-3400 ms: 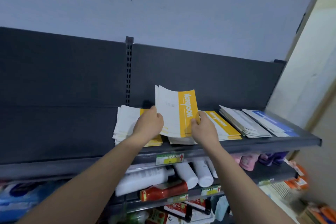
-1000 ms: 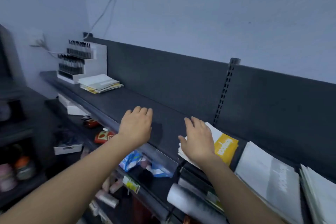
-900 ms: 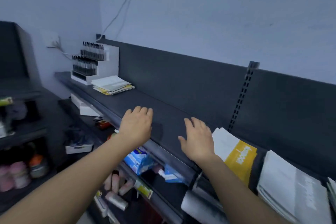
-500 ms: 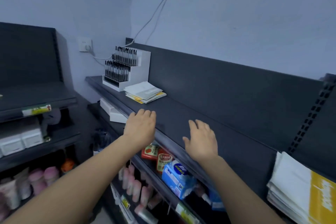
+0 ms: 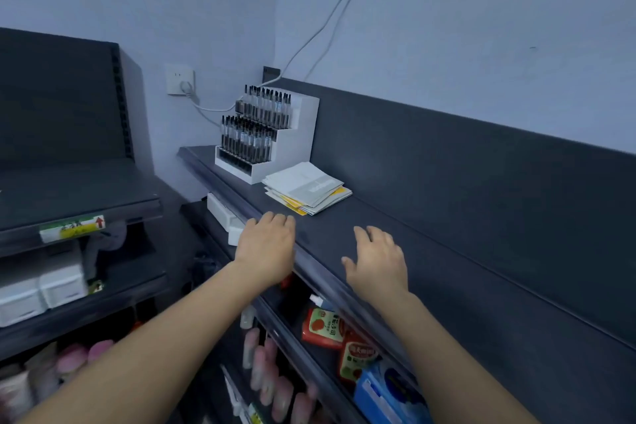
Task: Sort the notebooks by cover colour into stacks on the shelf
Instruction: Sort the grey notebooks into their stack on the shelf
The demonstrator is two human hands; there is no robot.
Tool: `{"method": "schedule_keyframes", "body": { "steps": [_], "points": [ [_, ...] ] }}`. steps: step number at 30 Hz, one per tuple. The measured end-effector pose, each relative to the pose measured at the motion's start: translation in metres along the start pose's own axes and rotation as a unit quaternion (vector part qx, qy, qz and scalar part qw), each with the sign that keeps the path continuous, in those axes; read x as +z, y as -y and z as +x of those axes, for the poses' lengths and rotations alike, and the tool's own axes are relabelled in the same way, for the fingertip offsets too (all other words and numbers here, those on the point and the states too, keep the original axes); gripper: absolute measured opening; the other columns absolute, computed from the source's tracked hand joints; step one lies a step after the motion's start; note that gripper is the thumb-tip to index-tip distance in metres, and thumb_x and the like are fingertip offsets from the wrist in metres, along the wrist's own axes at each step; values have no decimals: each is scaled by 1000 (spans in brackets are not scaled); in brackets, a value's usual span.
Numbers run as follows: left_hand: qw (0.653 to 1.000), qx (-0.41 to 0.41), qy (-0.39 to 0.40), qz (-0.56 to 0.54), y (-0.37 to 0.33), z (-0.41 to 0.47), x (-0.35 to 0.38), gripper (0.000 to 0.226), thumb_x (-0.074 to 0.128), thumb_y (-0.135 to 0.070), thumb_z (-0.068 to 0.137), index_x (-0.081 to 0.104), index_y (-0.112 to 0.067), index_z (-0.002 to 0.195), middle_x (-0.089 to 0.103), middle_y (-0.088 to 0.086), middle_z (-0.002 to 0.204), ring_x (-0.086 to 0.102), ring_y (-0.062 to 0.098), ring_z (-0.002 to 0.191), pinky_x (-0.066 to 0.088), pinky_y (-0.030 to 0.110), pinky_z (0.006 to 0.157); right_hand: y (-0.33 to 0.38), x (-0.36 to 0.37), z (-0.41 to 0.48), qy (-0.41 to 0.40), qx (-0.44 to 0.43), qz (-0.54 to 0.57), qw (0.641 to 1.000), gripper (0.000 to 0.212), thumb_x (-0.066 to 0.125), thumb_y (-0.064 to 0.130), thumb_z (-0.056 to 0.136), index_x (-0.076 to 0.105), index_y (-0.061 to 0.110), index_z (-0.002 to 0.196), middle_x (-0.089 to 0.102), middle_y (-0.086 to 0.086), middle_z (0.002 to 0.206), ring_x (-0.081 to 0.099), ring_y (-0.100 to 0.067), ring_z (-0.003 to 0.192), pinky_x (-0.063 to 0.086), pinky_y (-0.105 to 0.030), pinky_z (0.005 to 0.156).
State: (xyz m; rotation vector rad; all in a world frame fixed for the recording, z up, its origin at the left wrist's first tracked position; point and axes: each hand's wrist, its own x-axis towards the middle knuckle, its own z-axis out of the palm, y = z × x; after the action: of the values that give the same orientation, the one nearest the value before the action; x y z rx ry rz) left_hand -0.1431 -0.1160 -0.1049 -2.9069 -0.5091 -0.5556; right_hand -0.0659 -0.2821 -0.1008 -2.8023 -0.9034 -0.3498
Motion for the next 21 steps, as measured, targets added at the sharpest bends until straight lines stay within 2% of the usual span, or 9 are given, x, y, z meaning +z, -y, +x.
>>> {"method": "schedule_keyframes", "body": {
  "steps": [3,9,15,21],
  "points": [
    [1000,-1,7,-4,14,27,13,34,48,-23,90,44,-14,123,51,2,127,43,23,121,38,35,93,8,14,33,1,-3,4,1000,63,47,39,97,22,15,150,26,-7,154,22,-23,142,23,-36,113],
    [1000,2,12,9,40,84,35,39,49,-37,94,44,-14,125,51,2,130,43,23,124,37,36,95,19,34,96,7,1,5,1000,60,50,38,96,28,15,146,31,-6,150,28,-23,137,28,-35,109],
    [1000,-4,25,-7,66,131,56,34,48,-36,94,46,-15,120,52,2,127,44,23,123,38,36,93,30,51,146,34,11,7,999,48,50,40,95,40,16,135,43,-3,138,39,-23,127,35,-35,100],
    [999,7,36,-25,92,177,81,30,47,-26,92,47,-14,120,52,4,125,46,24,118,40,36,91,42,74,184,48,43,45,997,43,48,51,93,50,16,116,54,-2,126,45,-25,118,39,-38,91]
  ]
}}
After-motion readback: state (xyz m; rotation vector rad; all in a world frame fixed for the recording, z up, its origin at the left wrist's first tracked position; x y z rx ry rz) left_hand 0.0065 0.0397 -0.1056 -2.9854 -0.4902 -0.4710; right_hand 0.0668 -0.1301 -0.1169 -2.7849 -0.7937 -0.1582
